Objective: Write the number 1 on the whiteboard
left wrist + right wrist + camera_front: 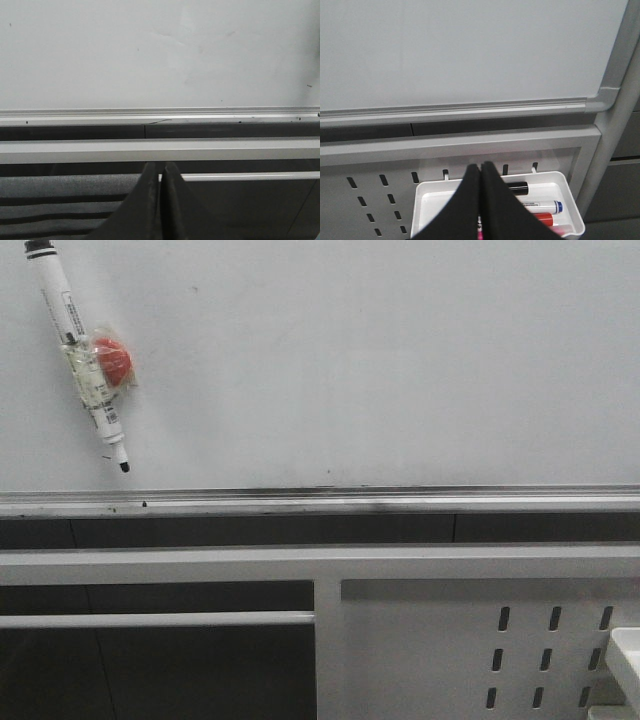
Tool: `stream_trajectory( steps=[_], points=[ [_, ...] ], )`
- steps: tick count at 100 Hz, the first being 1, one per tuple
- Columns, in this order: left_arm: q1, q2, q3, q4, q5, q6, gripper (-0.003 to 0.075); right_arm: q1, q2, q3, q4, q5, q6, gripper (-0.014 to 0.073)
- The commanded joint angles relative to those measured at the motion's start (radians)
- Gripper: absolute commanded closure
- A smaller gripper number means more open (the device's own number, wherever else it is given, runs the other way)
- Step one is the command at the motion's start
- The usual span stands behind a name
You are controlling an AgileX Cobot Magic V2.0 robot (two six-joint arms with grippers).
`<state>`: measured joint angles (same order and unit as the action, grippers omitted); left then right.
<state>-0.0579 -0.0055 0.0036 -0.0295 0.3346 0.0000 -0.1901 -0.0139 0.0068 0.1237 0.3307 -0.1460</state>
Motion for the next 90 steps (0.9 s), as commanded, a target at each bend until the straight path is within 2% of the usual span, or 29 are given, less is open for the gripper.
stream_trajectory(
  steps=[1, 29, 45, 55, 62, 67, 82, 90],
  points=[
    [0.003, -0.022, 0.035, -0.008, -0.054, 0.0, 0.074, -0.003, -0.008, 0.014, 0.001, -0.026, 0.0, 0.0663],
    [0.003, -0.022, 0.035, -0.008, -0.056, 0.0, 0.074, -0.003, -0.008, 0.014, 0.001, -0.026, 0.0, 0.0663],
    [0.003, -0.022, 0.035, -0.009, -0.152, 0.0, 0.074, -0.003, -0.008, 0.014, 0.001, -0.026, 0.0, 0.0663],
    [0.003, -0.022, 0.035, -0.009, -0.175, 0.0, 0.074, -0.003, -0.008, 0.014, -0.083, -0.032, -0.002, 0.0663],
    [0.003, -0.022, 0.035, 0.009, -0.168, 0.0, 0.074, -0.003, -0.008, 0.014, -0.072, -0.053, -0.002, 0.0663],
    [0.003, -0.022, 0.035, 0.062, -0.165, 0.0, 0.074, -0.003, -0.008, 0.014, -0.011, -0.091, 0.0, 0.0663],
    [0.003, -0.022, 0.035, 0.092, -0.146, 0.0, 0.074, -0.003, -0.008, 0.014, 0.372, -0.273, 0.0, 0.0663],
    [0.003, -0.022, 0.035, 0.098, -0.146, 0.0, 0.074, -0.003, -0.008, 0.014, 0.435, -0.325, 0.0, 0.0663]
  ],
)
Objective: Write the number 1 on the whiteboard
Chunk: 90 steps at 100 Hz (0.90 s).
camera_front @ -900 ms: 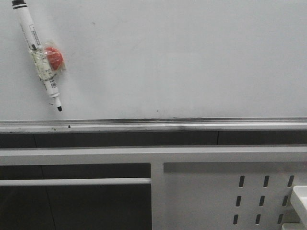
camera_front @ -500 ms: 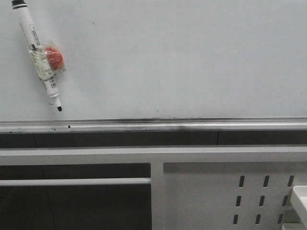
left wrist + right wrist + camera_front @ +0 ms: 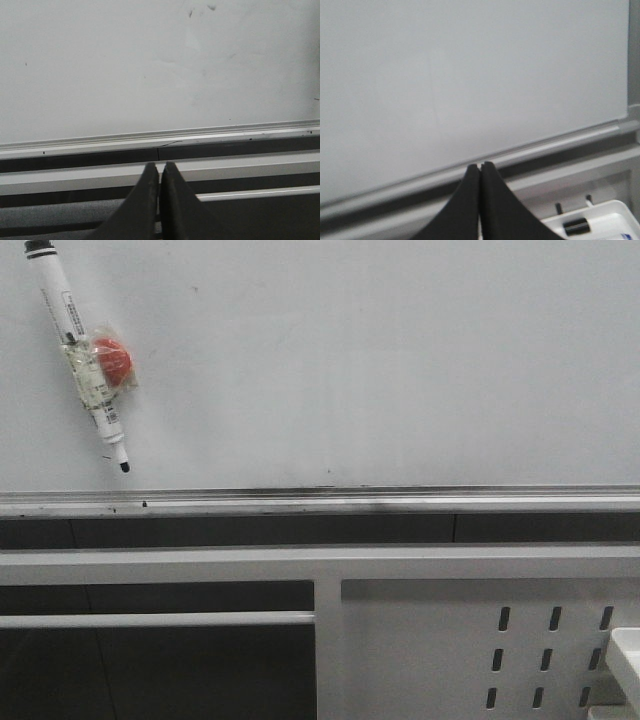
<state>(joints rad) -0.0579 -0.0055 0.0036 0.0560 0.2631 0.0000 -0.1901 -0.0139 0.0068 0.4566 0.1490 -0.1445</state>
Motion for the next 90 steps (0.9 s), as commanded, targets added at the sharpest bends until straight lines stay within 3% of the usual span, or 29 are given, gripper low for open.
stream_trajectory(
  steps=[1, 17, 40, 60, 66, 77, 83, 90],
  points=[
    [0.003, -0.022, 0.035, 0.015, -0.075, 0.0, 0.074, -0.003, -0.008, 0.014, 0.102, -0.149, -0.002, 0.0663],
    [0.003, -0.022, 0.035, 0.086, -0.09, -0.007, 0.074, -0.003, -0.008, 0.014, 0.102, -0.195, -0.002, 0.0663],
    [0.003, -0.022, 0.035, -0.343, -0.428, -0.011, 0.074, -0.003, -0.008, 0.01, 0.104, -0.252, -0.002, 0.0663],
    [0.003, -0.022, 0.028, -0.385, -0.602, -0.008, 0.074, -0.003, -0.008, 0.01, 0.106, -0.254, -0.002, 0.0663],
    [-0.001, -0.018, -0.002, -0.324, -0.503, -0.008, 0.074, -0.003, -0.008, -0.01, 0.106, -0.231, -0.002, 0.0663],
    [-0.001, 0.028, -0.163, -0.258, -0.159, 0.0, 0.074, -0.003, -0.007, -0.141, 0.104, -0.071, -0.01, 0.0663],
    [-0.001, 0.082, -0.232, -0.255, -0.069, 0.0, 0.074, -0.003, 0.006, -0.216, 0.101, 0.036, -0.062, 0.0663],
    [-0.001, 0.134, -0.301, -0.279, -0.067, 0.0, 0.074, -0.003, 0.039, -0.28, 0.101, 0.111, -0.152, 0.0663]
  ],
)
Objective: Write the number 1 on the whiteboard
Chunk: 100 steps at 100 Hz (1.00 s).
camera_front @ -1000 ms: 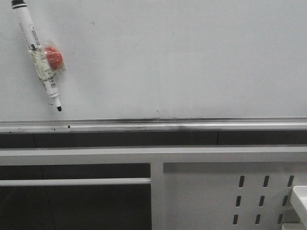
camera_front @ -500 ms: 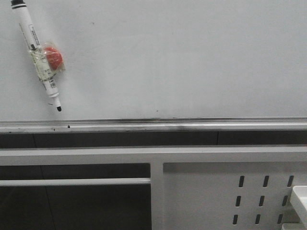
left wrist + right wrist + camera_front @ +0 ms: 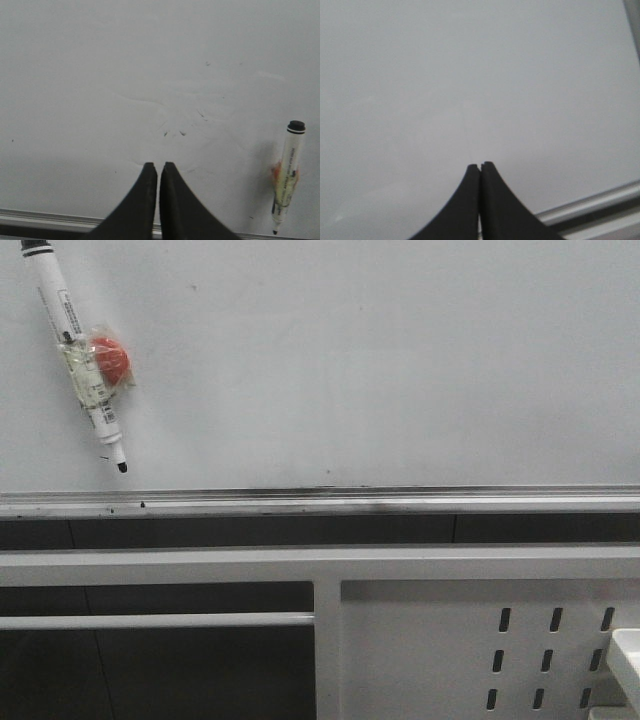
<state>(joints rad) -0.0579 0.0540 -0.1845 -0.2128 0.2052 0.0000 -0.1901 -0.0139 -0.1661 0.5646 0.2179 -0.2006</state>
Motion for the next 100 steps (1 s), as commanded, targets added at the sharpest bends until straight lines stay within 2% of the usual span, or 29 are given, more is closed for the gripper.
stream_trajectory(
  steps=[1, 17, 26, 35, 42, 54, 61, 73, 84, 94, 100],
  points=[
    [-0.001, 0.079, -0.119, -0.014, -0.013, 0.0, 0.074, -0.003, 0.043, -0.111, -0.007, 0.052, -0.111, 0.0663],
    [-0.001, 0.155, -0.168, -0.029, -0.228, 0.0, 0.074, -0.003, 0.096, -0.108, 0.002, 0.013, -0.122, 0.0663],
    [-0.001, 0.178, -0.168, -0.029, -0.254, 0.0, 0.0739, -0.003, 0.103, -0.101, 0.04, 0.013, -0.124, 0.0663],
    [-0.007, 0.209, -0.168, -0.031, -0.257, 0.0, 0.071, -0.003, 0.125, -0.128, 0.04, 0.124, -0.139, 0.0663],
    [-0.012, 0.234, -0.168, -0.053, -0.287, 0.0, 0.0612, -0.001, 0.147, -0.145, 0.04, 0.17, -0.145, 0.0663],
    [-0.031, 0.286, -0.168, -0.069, -0.292, 0.0, 0.0337, 0.024, 0.164, -0.161, 0.04, 0.177, -0.263, 0.0661],
    [-0.033, 0.321, -0.168, -0.071, -0.3, 0.0, 0.0274, 0.042, 0.172, -0.162, 0.05, 0.171, -0.272, 0.0662],
    [-0.035, 0.38, -0.168, -0.084, -0.3, 0.0, 0.0321, 0.05, 0.171, -0.157, 0.154, 0.118, -0.272, 0.0663],
    [-0.074, 0.443, -0.166, -0.08, -0.231, 0.0, 0.0373, 0.05, 0.179, -0.164, 0.167, 0.143, -0.304, 0.0663],
    [-0.161, 0.512, -0.152, -0.064, -0.234, 0.0, 0.0371, 0.05, 0.205, -0.164, 0.202, 0.209, -0.333, 0.0663],
    [-0.224, 0.548, -0.139, -0.074, -0.287, 0.0, 0.0364, 0.05, 0.222, -0.164, 0.239, 0.232, -0.337, 0.0663]
  ],
)
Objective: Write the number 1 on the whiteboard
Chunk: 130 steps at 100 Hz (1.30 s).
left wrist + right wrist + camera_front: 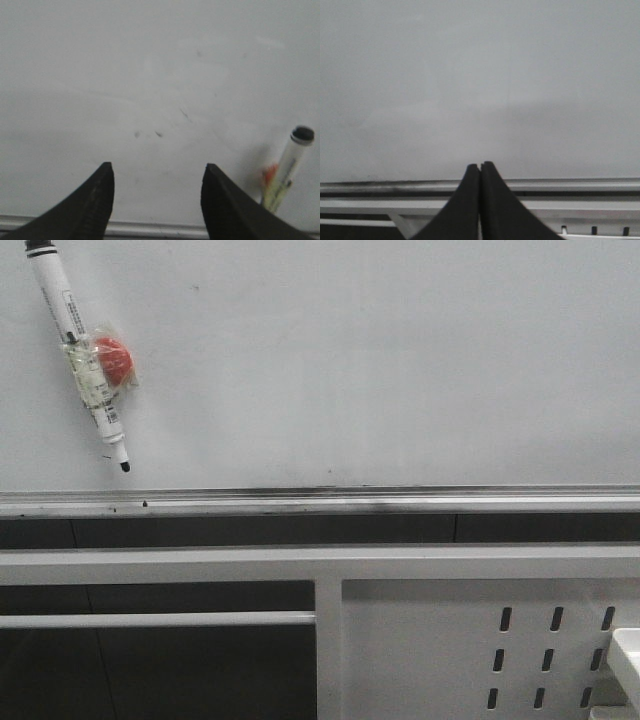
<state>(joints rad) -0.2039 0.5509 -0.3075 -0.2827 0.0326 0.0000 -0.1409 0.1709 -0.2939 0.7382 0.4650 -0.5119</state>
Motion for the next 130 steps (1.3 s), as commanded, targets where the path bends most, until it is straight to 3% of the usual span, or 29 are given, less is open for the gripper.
stream_trajectory(
  steps=[1, 18, 41, 61, 78, 88, 98, 130],
  points=[
    [-0.094, 0.055, -0.012, -0.006, -0.122, 0.0, 0.0362, 0.001, 0.041, -0.036, 0.068, -0.011, -0.031, 0.0663],
    [-0.301, 0.131, 0.058, -0.015, -0.316, 0.0, 0.0363, 0.029, 0.059, -0.066, 0.07, 0.023, -0.143, 0.0663],
    [-0.526, 0.309, 0.147, -0.032, -0.608, 0.0, 0.0363, 0.125, 0.076, -0.095, 0.067, 0.016, -0.16, 0.0663],
    [-0.552, 0.577, 0.163, -0.083, -0.931, -0.022, 0.0363, 0.136, 0.1, -0.095, 0.067, 0.01, -0.16, 0.0663],
    [-0.552, 0.802, 0.163, -0.06, -1.262, -0.158, 0.0363, 0.136, 0.1, -0.095, 0.067, -0.001, -0.16, 0.0663],
    [-0.552, 0.902, 0.163, -0.039, -1.391, -0.239, 0.0368, 0.136, 0.1, -0.095, 0.067, -0.001, -0.16, 0.0663],
    [-0.552, 0.968, 0.148, 0.004, -1.394, -0.308, 0.0377, 0.136, 0.1, -0.095, 0.067, -0.001, -0.16, 0.0663],
    [-0.552, 0.982, 0.055, 0.022, -1.394, -0.304, 0.0407, 0.136, 0.1, -0.095, 0.07, -0.001, -0.16, 0.0663]
  ],
)
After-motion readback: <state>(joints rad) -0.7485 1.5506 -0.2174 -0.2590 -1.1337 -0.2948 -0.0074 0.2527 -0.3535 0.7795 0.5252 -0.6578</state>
